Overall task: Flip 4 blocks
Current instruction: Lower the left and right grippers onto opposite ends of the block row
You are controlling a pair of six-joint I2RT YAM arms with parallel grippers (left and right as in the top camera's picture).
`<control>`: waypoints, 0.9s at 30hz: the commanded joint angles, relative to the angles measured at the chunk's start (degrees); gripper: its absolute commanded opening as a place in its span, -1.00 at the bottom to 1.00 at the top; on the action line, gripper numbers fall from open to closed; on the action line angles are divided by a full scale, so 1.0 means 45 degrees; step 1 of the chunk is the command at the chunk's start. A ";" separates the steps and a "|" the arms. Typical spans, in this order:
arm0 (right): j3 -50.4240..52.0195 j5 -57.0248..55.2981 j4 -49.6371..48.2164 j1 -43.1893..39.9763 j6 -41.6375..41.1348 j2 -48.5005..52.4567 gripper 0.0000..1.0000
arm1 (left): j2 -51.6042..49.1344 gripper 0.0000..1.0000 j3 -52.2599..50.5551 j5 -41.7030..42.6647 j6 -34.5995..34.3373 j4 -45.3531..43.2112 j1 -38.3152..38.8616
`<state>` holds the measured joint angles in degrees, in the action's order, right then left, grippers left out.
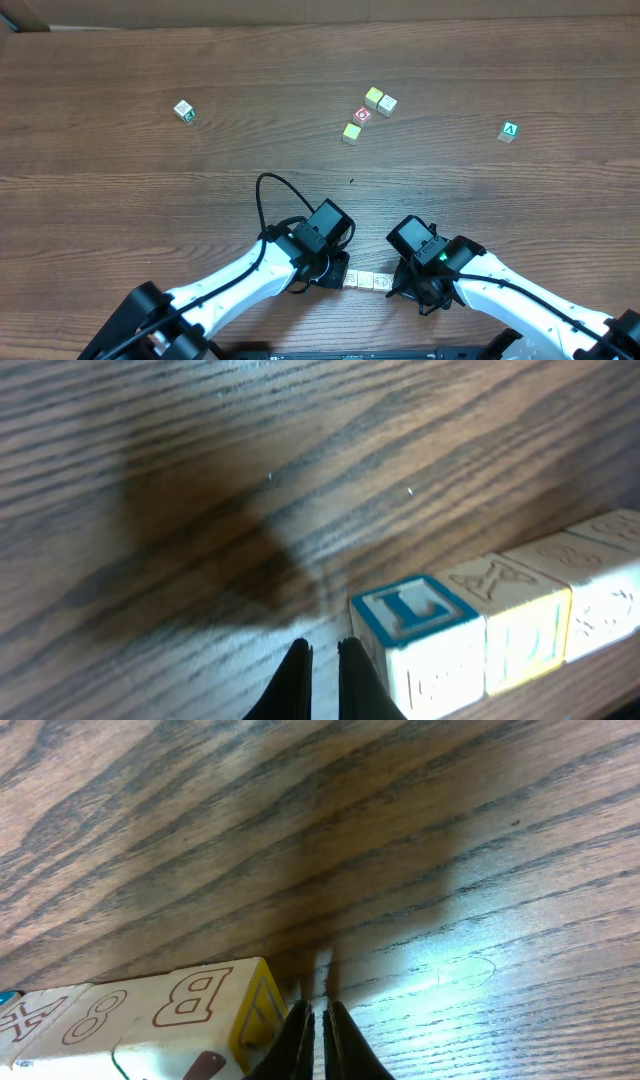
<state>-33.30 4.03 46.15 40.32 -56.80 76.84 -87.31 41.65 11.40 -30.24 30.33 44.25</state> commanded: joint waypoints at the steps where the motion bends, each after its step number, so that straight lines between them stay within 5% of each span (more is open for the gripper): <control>1: 0.0068 -0.0121 -0.0005 0.0015 0.0000 0.0015 -0.85 | -0.0690 -0.92 0.0019 0.0272 -0.0471 -0.0199 -0.0078; 27: 0.0063 0.0899 -0.0141 0.0019 0.1035 0.0015 -0.86 | -0.1579 -0.92 0.0024 -0.0015 0.0797 -0.0287 -0.0078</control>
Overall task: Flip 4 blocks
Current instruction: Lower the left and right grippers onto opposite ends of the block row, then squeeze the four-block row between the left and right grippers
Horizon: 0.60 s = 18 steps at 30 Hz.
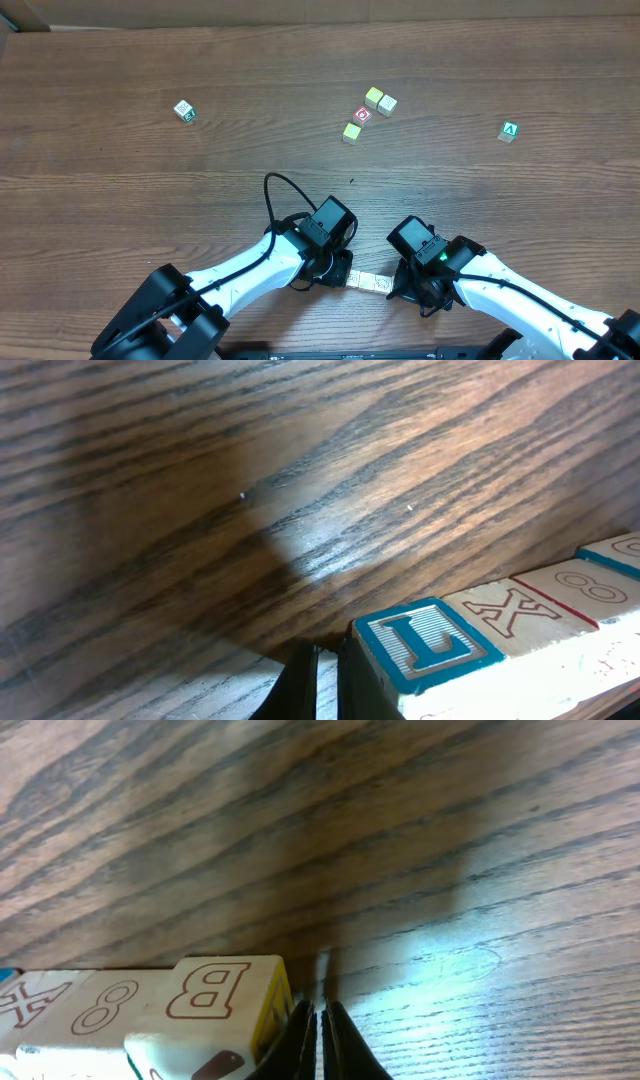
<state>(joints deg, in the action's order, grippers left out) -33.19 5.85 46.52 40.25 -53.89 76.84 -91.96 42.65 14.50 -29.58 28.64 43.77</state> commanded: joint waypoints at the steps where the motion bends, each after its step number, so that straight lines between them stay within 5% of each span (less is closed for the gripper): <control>1: 0.0039 0.0544 -0.0219 0.0029 0.0413 0.0015 -0.86 | -0.0544 -0.92 -0.0199 -0.0874 0.0811 0.0136 0.0029; 18: 0.0039 0.1360 0.0073 0.0044 0.0699 0.0015 -0.87 | -0.0544 -0.92 -0.0199 -0.2710 0.1355 0.0627 0.0024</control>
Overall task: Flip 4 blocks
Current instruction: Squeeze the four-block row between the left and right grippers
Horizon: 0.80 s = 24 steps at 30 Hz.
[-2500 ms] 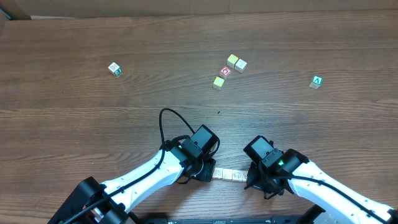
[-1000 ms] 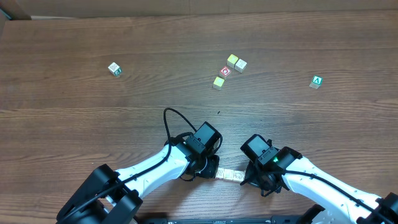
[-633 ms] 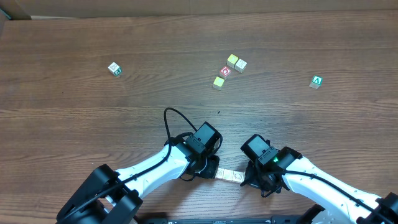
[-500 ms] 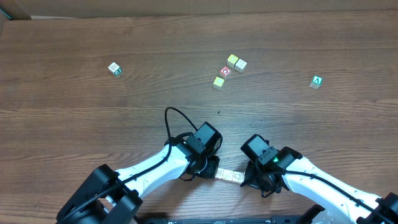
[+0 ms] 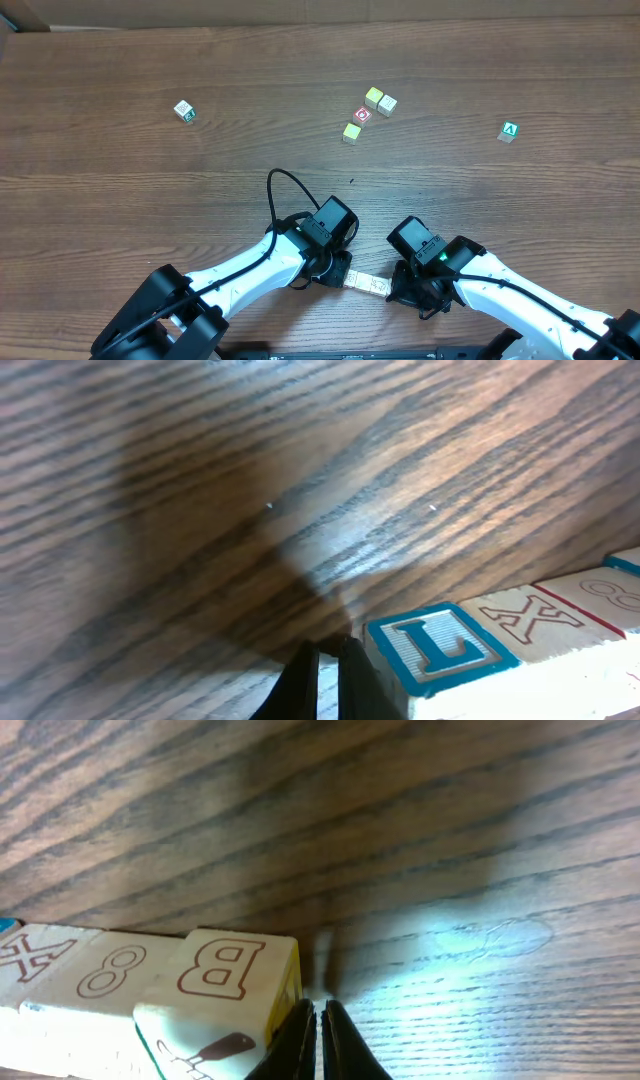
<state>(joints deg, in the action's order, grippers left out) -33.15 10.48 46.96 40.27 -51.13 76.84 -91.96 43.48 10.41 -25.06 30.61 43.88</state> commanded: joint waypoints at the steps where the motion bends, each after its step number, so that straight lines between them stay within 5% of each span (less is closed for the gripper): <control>1: 0.0029 0.0369 -0.0019 0.0039 0.0087 0.0015 -0.87 | -0.0544 -0.92 -0.0384 -0.1812 0.0437 0.0185 0.0000; 24: 0.0029 0.1331 0.0000 0.0039 0.0029 0.0015 -0.91 | -0.0549 -0.92 -0.0384 -0.0835 0.1302 0.0743 0.0005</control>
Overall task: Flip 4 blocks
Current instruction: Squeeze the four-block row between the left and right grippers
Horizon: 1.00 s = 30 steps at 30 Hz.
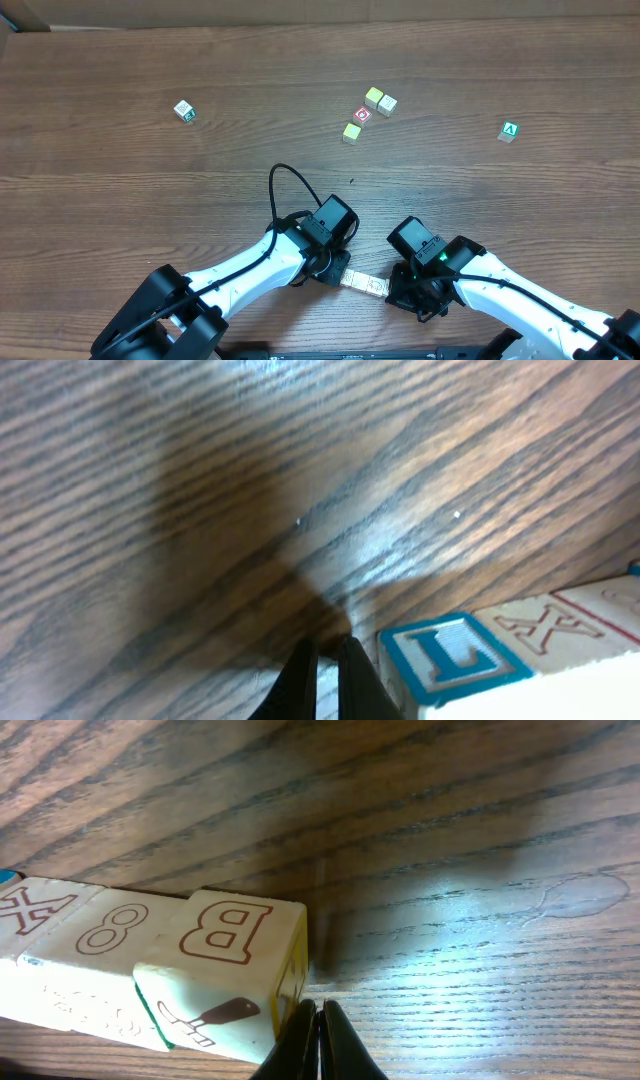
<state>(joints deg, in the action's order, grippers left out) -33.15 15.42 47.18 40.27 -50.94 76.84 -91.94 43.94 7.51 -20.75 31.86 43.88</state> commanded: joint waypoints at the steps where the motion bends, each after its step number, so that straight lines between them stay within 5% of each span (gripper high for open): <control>1: 0.0029 0.0277 -0.0049 0.0039 -0.0015 0.0015 -0.92 | -0.0554 -0.92 -0.0486 -0.0073 0.0359 0.0520 0.0005; 13: 0.0029 0.0651 -0.0146 0.0039 -0.0068 0.0015 -0.92 | -0.0554 -0.92 -0.0486 0.0971 0.0379 0.0525 0.0005; 30: 0.0029 0.1384 -0.0515 0.0039 -0.0364 0.0015 -0.92 | -0.0554 -0.92 -0.0486 -0.0495 0.1331 0.0277 0.0005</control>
<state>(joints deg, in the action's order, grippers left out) -32.88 19.59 46.11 40.27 -52.12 76.84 -92.01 43.97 9.58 -18.13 33.34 43.83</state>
